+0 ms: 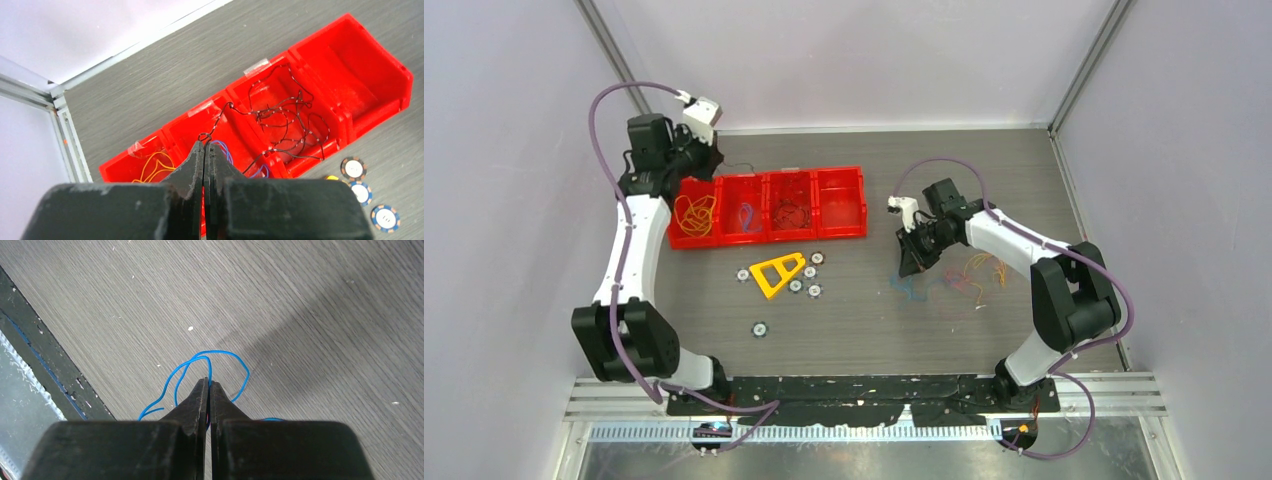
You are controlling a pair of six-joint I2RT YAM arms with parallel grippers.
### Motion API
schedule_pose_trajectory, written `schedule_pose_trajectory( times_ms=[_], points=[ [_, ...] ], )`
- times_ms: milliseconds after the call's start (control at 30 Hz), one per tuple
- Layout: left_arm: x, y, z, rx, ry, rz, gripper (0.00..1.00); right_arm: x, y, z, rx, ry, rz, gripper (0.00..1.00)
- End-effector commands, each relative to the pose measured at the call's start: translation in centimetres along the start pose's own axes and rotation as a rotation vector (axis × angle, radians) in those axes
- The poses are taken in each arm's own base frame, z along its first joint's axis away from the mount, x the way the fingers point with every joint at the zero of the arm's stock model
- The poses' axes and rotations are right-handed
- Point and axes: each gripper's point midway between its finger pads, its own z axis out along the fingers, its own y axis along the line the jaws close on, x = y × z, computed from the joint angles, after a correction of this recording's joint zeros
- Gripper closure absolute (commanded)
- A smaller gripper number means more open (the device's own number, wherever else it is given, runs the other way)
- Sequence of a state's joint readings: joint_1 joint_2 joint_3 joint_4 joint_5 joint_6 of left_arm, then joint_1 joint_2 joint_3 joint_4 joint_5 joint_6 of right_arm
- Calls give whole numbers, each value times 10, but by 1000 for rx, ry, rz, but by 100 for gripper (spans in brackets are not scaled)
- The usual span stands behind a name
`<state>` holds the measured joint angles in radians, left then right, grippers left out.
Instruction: Untangle the cables
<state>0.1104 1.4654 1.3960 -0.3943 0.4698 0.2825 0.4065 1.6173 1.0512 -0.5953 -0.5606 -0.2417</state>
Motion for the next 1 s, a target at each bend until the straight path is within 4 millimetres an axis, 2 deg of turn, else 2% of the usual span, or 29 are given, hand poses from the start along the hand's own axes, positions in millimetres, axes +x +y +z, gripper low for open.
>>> schedule_pose_trajectory(
  times_ms=[0, 67, 267, 300, 433, 567, 633, 800, 900, 967],
  points=[
    [2, -22, -10, 32, 21, 224, 100, -15, 0, -6, -6, -30, -33, 95],
    [0, -40, -3, 44, 27, 265, 100, -17, 0, -6, -7, -32, -31, 95],
    [-5, -50, 32, -137, 74, 346, 100, -17, 1, -7, -12, -32, -27, 95],
    [-6, -49, 38, -180, 87, 381, 100, -16, 0, -7, -10, -33, -27, 95],
    [-10, -67, 68, -287, 83, 577, 100, -13, -3, -10, -6, -34, -21, 95],
    [-11, -61, 89, -381, 101, 658, 100, -10, -6, -13, -9, -34, -12, 95],
    [-12, -56, 90, -366, 94, 640, 100, -7, -8, -15, -7, -32, -7, 95],
    [-2, -51, 72, -235, 78, 647, 100, -1, -10, -19, -5, -36, -11, 95],
    [-6, -31, 63, -344, 105, 674, 100, -1, -10, -19, -9, -36, -10, 95],
    [-9, -27, 58, -386, 93, 655, 100, -2, -11, -19, -10, -38, -11, 95]
  ],
)
